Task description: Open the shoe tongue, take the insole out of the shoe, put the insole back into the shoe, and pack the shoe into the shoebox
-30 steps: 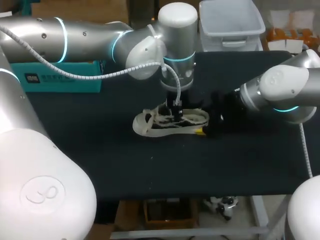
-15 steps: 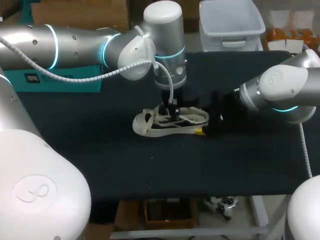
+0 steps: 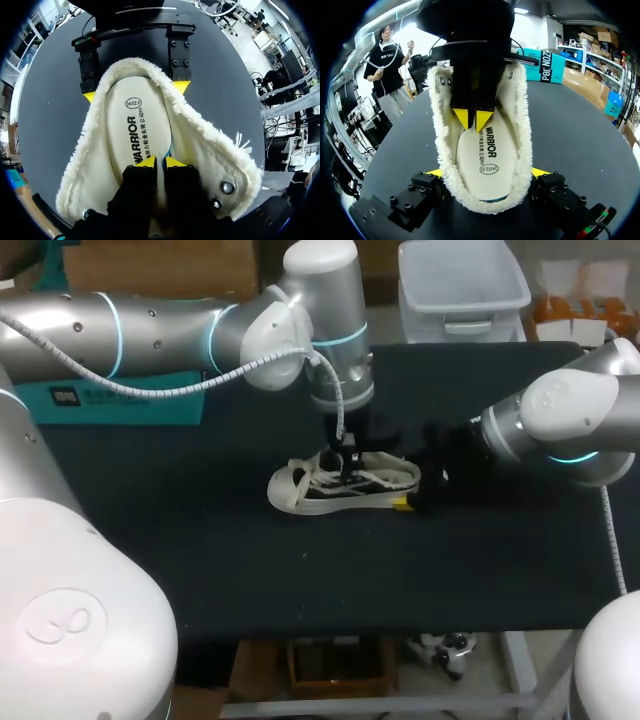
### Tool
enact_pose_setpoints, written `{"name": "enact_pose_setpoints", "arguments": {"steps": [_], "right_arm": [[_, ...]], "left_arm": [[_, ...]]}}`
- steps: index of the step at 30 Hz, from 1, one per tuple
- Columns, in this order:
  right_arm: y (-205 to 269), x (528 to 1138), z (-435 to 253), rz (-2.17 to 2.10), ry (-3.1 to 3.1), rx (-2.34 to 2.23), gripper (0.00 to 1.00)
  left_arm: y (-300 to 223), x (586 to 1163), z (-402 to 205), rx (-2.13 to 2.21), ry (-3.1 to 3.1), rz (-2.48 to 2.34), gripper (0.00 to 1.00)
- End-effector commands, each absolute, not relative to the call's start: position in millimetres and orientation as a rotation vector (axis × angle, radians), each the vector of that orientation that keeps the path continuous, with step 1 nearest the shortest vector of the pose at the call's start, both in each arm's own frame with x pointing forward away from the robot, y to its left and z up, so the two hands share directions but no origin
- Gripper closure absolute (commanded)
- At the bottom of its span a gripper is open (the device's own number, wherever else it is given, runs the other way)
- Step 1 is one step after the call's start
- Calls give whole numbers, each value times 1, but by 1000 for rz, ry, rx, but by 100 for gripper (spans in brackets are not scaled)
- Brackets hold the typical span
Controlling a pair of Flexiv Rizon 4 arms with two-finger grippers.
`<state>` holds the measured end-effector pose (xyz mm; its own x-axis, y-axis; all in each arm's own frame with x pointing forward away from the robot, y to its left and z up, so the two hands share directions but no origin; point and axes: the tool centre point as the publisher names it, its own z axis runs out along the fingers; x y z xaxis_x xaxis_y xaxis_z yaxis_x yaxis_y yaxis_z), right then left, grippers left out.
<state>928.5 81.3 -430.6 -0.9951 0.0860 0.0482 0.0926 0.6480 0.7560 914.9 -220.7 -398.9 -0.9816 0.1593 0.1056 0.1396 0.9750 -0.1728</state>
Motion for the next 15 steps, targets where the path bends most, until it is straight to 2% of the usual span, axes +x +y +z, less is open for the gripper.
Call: {"name": "enact_pose_setpoints", "arguments": {"steps": [1, 10, 12, 15], "right_arm": [[82, 927, -435, -1312, -2841, -152, 100], [82, 927, -435, -1312, -2841, -152, 100], [82, 927, -435, -1312, -2841, -152, 100], [82, 927, -435, -1312, -2841, -152, 100]], "left_arm": [[-236, 914, -411, -214, -2985, 235, 78], [-233, 899, -406, -172, -2993, 179, 83], [-231, 895, -408, -162, -2994, 171, 80], [-230, 889, -413, -142, -3008, 135, 69]]}}
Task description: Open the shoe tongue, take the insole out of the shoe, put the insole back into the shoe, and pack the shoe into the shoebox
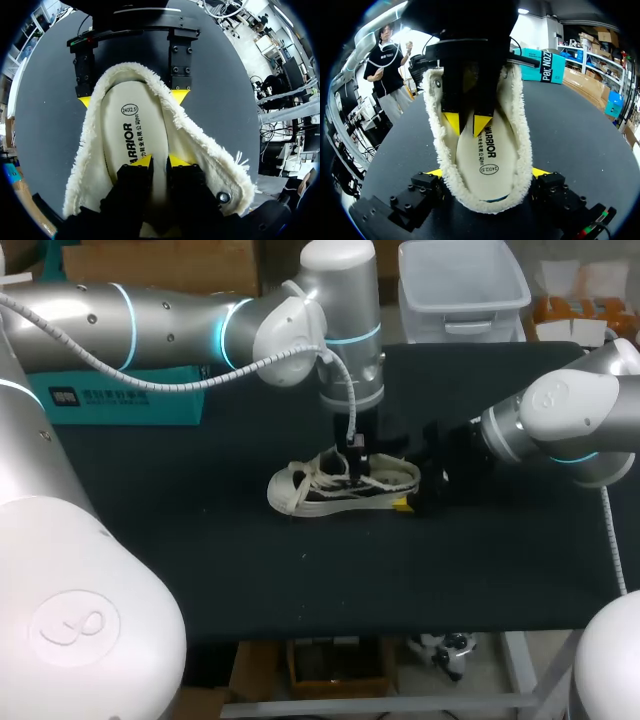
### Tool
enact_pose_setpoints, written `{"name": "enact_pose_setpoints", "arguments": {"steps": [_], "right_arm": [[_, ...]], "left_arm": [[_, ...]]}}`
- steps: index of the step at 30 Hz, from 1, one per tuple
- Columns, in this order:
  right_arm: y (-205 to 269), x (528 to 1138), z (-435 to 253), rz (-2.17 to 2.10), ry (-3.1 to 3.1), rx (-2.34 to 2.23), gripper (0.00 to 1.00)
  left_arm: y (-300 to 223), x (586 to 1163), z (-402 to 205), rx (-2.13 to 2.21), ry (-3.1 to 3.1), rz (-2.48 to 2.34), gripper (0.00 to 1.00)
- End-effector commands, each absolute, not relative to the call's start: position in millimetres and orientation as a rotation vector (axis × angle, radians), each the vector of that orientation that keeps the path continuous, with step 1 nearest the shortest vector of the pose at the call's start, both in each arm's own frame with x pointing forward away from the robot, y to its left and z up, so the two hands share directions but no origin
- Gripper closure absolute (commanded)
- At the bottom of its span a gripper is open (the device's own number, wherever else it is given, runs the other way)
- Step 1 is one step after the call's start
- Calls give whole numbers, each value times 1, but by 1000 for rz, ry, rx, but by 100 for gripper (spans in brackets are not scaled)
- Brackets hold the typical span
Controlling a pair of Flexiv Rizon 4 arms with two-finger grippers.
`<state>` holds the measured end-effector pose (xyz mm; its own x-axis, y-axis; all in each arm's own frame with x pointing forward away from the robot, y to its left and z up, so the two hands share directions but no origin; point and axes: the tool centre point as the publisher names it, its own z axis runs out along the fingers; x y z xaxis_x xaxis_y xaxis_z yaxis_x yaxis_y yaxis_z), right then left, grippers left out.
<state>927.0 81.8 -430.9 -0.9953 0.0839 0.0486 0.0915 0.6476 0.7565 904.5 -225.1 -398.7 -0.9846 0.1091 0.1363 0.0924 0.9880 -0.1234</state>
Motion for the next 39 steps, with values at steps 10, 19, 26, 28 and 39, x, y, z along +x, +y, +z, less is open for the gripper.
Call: {"name": "enact_pose_setpoints", "arguments": {"steps": [10, 19, 26, 28, 39], "right_arm": [[82, 927, -435, -1312, -2841, -152, 100], [82, 927, -435, -1312, -2841, -152, 100], [82, 927, -435, -1312, -2841, -152, 100], [82, 927, -435, -1312, -2841, -152, 100], [82, 927, -435, -1312, -2841, -152, 100]], "left_arm": [[-235, 890, -441, -89, -3045, 46, 66], [-234, 888, -469, -91, -3097, -37, 66], [-227, 887, -483, -55, -3153, -89, 66], [-224, 886, -485, -14, -3205, -123, 67], [-212, 912, -496, 95, -3365, -197, 67]]}}
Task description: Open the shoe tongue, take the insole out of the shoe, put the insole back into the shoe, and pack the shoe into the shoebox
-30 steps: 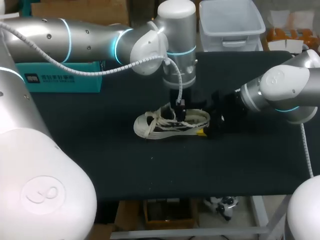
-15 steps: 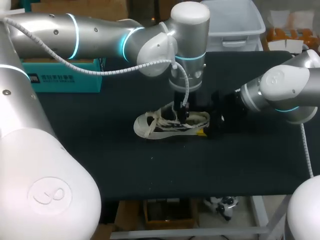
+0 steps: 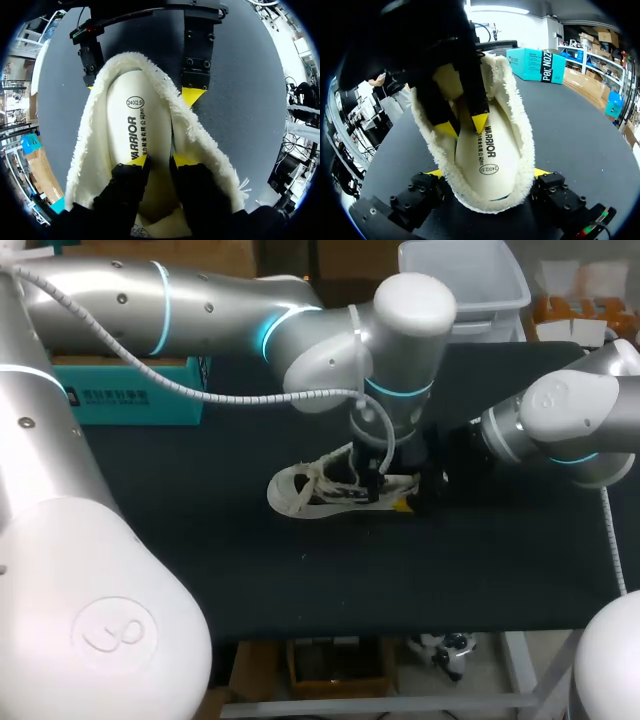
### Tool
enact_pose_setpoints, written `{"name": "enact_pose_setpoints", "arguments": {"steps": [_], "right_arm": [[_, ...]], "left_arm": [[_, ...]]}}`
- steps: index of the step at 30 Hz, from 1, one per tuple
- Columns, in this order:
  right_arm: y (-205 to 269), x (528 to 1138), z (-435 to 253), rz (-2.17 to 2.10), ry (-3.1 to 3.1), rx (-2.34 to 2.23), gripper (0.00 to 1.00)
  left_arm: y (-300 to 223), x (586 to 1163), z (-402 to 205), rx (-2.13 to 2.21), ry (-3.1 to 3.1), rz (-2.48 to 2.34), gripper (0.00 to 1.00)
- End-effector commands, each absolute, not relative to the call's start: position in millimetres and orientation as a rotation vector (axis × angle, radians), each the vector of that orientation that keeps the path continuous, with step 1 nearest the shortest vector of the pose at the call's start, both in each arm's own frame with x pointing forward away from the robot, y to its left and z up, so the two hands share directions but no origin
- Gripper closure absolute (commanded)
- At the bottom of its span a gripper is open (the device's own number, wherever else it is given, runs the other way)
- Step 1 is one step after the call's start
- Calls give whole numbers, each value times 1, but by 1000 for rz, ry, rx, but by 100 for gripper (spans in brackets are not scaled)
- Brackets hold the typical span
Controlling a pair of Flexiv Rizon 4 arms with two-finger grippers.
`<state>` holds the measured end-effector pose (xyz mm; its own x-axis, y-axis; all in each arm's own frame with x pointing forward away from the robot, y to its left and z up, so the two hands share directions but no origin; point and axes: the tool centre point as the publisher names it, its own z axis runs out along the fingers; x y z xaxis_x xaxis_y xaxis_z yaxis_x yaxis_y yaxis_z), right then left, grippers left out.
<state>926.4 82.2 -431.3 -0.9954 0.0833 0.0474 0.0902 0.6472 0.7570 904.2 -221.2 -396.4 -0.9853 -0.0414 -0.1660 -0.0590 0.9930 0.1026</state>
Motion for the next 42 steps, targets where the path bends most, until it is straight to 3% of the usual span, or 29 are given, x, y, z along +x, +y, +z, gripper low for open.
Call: {"name": "enact_pose_setpoints", "arguments": {"steps": [1, 20, 22, 24, 25, 26, 42], "right_arm": [[82, 927, -435, -1312, -2841, -152, 100], [82, 927, -435, -1312, -2841, -152, 100], [82, 927, -435, -1312, -2841, -152, 100], [82, 927, -435, -1312, -2841, -152, 100], [82, 927, -435, -1312, -2841, -152, 100], [82, 927, -435, -1312, -2841, -152, 100], [82, 927, -435, -1312, -2841, -152, 100]], "left_arm": [[-211, 914, -496, -82, 2903, 166, 67], [-218, 969, -475, -72, 2762, 112, 68], [-219, 971, -469, -68, 2755, 105, 71], [-220, 973, -464, -65, 2749, 99, 82], [-221, 974, -460, -63, 2746, 94, 96], [-222, 974, -457, -61, 2744, 93, 100], [-243, 954, -388, -29, 2776, -12, 100]]}}
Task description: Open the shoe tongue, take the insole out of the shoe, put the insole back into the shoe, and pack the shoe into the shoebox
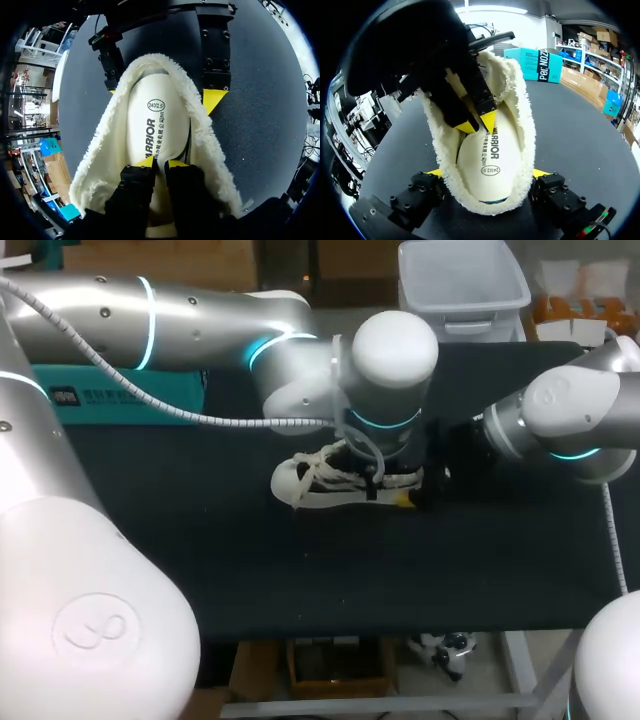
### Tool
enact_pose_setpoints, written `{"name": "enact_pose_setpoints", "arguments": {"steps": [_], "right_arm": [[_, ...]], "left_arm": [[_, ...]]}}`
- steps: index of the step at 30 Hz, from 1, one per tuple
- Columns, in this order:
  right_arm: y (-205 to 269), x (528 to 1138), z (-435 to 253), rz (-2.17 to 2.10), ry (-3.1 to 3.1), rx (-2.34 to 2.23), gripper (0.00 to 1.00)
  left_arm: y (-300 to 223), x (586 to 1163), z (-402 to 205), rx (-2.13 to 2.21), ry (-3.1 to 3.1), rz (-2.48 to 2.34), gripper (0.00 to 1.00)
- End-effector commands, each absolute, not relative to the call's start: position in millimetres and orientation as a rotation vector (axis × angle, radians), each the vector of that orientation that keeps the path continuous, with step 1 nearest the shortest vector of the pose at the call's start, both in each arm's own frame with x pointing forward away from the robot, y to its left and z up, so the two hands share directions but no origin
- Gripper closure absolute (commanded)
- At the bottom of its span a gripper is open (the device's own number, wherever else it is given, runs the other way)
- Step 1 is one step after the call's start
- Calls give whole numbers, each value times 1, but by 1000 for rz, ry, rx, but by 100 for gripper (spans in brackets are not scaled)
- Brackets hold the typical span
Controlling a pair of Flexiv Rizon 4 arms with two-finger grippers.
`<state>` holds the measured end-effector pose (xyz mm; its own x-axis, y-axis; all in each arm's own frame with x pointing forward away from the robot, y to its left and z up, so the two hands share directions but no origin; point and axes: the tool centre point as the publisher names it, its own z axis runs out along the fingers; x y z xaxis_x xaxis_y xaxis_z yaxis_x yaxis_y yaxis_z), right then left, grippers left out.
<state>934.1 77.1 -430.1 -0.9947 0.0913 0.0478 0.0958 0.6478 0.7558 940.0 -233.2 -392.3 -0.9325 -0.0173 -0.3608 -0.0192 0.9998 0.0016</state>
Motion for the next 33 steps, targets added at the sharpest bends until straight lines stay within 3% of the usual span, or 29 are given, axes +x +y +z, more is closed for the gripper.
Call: {"name": "enact_pose_setpoints", "arguments": {"steps": [1, 33], "right_arm": [[82, 927, -435, -1312, -2841, -152, 100], [82, 927, -435, -1312, -2841, -152, 100]], "left_arm": [[-245, 952, -381, -18, 2786, -31, 100], [-244, 940, -367, -39, 3176, -248, 100]]}}
